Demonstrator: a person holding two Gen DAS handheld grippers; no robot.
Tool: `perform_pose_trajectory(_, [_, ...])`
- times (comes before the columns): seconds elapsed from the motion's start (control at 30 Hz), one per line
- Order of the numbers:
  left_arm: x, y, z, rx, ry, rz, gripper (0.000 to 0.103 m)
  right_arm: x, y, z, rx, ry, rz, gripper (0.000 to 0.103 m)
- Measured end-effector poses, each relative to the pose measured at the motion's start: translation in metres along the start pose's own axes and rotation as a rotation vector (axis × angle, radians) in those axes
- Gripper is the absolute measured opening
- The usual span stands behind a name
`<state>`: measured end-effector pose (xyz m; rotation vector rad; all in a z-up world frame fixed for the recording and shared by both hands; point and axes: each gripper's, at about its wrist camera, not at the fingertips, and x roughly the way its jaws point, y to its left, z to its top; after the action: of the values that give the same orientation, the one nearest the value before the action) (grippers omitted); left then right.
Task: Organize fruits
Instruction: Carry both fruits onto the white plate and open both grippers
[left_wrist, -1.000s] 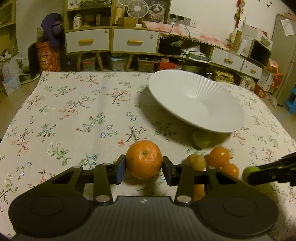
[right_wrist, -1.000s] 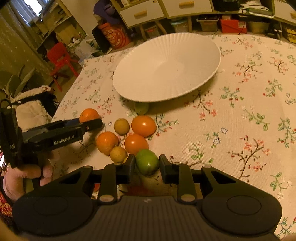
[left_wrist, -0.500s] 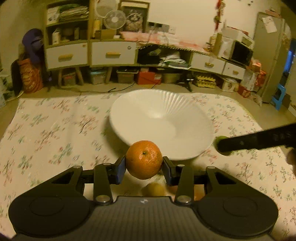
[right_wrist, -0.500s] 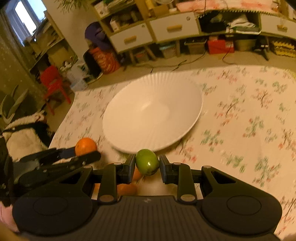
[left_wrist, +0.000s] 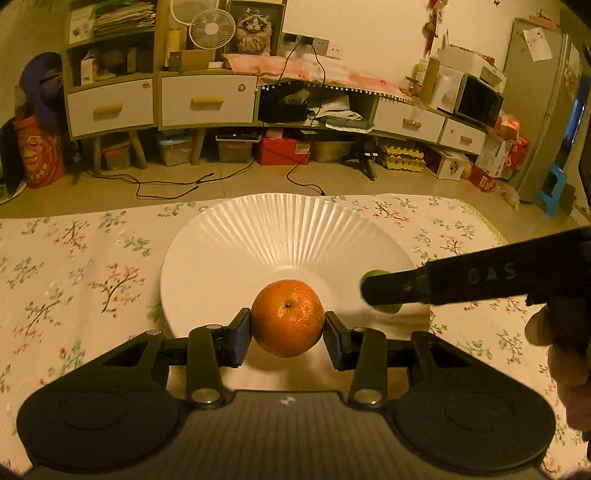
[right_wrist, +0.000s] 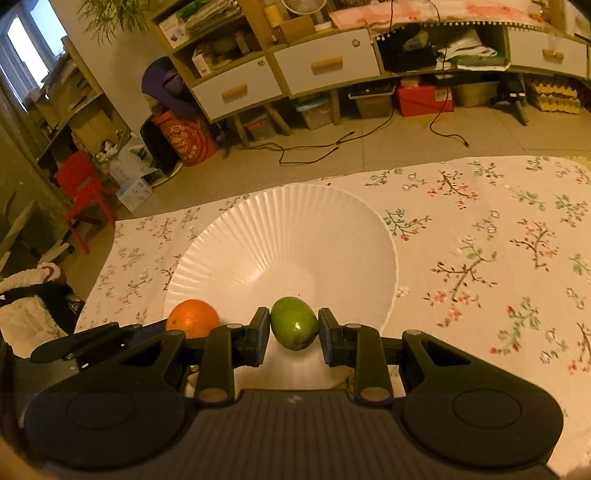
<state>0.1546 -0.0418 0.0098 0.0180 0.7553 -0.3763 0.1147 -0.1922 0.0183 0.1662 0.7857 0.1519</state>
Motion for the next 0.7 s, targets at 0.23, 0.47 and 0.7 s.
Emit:
perform_pose_trajectory(0.23, [0.013,-0.004,0.002,0.027,0.025,0.014,0.04,0.012,0.002,0.008,0.008,0.013,-0.026,0.025])
perform_pose_trajectory(0.47, [0.017,-0.002,0.0,0.027,0.042,0.027,0.04,0.02,-0.001,0.011,0.019,0.03,-0.055,0.025])
perform_pose_trajectory(0.7, [0.019,-0.004,0.004,0.04,0.043,0.035,0.04,0.022,-0.001,0.009,0.024,0.036,-0.052,0.025])
